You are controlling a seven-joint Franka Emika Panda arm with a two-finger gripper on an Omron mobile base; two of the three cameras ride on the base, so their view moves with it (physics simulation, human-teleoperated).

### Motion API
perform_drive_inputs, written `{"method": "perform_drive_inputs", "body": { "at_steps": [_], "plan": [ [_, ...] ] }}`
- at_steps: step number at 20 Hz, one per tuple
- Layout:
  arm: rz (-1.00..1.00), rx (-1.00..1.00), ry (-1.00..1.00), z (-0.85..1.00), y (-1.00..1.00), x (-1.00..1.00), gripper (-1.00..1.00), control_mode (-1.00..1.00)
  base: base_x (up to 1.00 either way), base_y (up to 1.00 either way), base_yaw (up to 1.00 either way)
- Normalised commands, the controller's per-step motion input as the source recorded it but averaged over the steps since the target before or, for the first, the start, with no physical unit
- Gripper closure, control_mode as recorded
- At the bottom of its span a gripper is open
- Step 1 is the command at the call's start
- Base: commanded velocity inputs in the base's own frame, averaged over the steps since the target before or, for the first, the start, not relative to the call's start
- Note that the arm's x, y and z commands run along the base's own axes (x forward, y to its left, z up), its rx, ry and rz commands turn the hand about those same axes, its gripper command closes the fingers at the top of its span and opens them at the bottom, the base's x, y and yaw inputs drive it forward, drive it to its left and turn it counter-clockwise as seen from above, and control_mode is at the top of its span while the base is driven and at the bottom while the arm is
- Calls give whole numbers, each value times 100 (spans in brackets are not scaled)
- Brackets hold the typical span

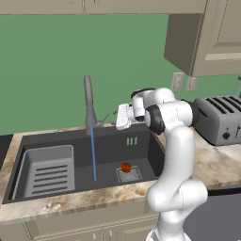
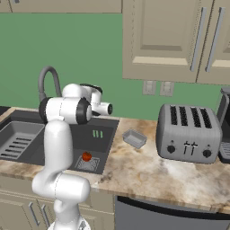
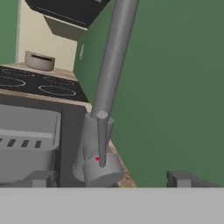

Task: Turn on the sink faucet. Then move the tomato from the counter to the sink. Turn off the sink. Move the vegetable from the sink to the pot next to the stove. Finally move the pot to the rear left burner.

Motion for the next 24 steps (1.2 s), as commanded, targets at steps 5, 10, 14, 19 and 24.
{"method": "perform_drive_inputs", "body": {
  "at_steps": [5, 10, 14, 19, 24],
  "plan": [
    [0, 2, 4, -3, 17, 9, -100, -100, 0, 0, 0],
    [3, 1, 1, -2, 31, 0, -100, -100, 0, 0, 0],
    [3, 0, 2, -6, 30, 0, -100, -100, 0, 0, 0],
    [4, 1, 2, -3, 24, 1, -100, -100, 0, 0, 0],
    [4, 0, 2, 0, 23, 0, -100, -100, 0, 0, 0]
  ]
}}
